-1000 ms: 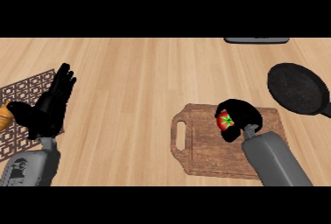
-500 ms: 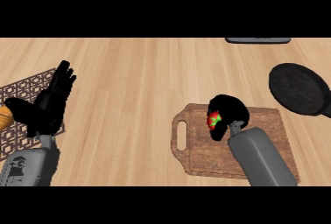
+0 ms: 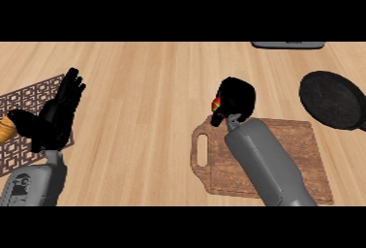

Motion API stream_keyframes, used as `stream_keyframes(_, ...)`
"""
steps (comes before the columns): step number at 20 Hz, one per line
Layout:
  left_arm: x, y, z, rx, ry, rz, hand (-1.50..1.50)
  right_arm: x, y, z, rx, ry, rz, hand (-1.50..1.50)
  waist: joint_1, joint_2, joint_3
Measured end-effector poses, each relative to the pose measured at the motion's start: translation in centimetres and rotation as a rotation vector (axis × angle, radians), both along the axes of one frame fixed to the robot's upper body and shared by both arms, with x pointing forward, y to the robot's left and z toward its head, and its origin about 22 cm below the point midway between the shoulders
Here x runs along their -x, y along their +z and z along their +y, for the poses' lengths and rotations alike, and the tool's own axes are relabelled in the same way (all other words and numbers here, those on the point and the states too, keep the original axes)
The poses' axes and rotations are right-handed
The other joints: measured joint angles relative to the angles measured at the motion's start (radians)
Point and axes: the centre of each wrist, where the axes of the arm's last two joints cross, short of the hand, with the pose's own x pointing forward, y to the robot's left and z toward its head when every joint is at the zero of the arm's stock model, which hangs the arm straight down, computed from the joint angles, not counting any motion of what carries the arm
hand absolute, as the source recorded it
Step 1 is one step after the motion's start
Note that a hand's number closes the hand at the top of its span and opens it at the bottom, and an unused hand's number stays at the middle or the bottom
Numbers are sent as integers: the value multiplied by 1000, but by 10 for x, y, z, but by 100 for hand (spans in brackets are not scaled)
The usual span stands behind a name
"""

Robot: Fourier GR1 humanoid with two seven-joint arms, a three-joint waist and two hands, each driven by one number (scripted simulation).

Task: Pick the tomato from the cutting board and place it in the pan

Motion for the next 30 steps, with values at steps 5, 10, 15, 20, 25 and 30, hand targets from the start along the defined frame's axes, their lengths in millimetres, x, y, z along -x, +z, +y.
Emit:
stream_keyframes(5,0,-6,0,1,15,6,0,-3,33,11,0,-67,-218,150,-14,-2,0)
stream_keyframes(10,-1,-5,0,7,18,4,0,-9,55,-10,-9,-153,-368,150,-20,-3,0)
stream_keyframes(15,1,-5,5,-1,16,2,0,-17,77,-55,-139,-243,-493,150,-21,-2,0)
stream_keyframes(20,3,-9,2,9,14,3,0,-21,77,-130,-203,-321,-561,150,-21,0,1)
stream_keyframes(25,1,-1,-2,1,7,2,0,-26,53,-200,-145,-393,-568,150,-12,3,1)
stream_keyframes(30,4,-5,-1,2,-4,-8,0,-21,37,-271,-26,-448,-557,150,0,8,2)
